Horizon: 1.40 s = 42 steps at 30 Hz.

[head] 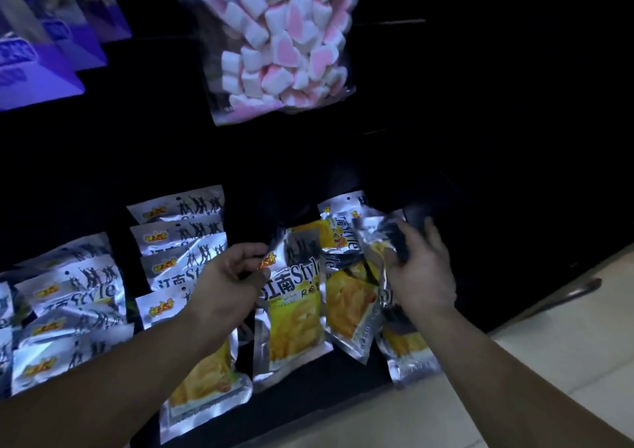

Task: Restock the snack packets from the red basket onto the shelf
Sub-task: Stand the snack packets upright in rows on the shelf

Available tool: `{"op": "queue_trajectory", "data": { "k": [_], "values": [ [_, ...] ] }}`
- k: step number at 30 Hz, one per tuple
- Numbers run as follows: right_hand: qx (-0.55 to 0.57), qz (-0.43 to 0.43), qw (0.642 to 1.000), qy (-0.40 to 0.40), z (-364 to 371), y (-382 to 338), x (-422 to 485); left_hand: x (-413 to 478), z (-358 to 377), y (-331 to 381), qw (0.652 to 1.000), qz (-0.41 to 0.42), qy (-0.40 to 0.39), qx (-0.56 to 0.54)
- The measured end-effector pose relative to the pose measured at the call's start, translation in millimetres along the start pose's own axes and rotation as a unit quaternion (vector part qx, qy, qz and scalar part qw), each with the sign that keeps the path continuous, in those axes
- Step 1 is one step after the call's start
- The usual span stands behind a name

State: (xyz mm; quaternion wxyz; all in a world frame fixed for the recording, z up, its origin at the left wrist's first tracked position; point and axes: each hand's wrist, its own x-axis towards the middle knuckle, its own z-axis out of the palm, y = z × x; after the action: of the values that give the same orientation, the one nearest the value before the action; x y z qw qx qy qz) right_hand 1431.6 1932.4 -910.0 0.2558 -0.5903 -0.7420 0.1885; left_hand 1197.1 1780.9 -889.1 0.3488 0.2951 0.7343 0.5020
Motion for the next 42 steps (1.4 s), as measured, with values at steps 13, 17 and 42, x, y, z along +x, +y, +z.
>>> {"op": "queue_trajectory", "data": {
  "k": [13, 17, 42],
  "values": [
    [-0.052, -0.105, 0.94, -0.32, 85, -21, -15, 11, -39, -20, 0.995, -0.056, 0.032, -0.071],
    [-0.028, -0.123, 0.961, -0.246, 85, -10, -19, 9, -39, -23, 0.995, -0.062, 0.02, -0.074],
    [0.186, -0.21, 0.958, -0.06, 19, -110, -6, 5, -55, 13, 0.995, -0.022, 0.041, -0.09]
  ]
}}
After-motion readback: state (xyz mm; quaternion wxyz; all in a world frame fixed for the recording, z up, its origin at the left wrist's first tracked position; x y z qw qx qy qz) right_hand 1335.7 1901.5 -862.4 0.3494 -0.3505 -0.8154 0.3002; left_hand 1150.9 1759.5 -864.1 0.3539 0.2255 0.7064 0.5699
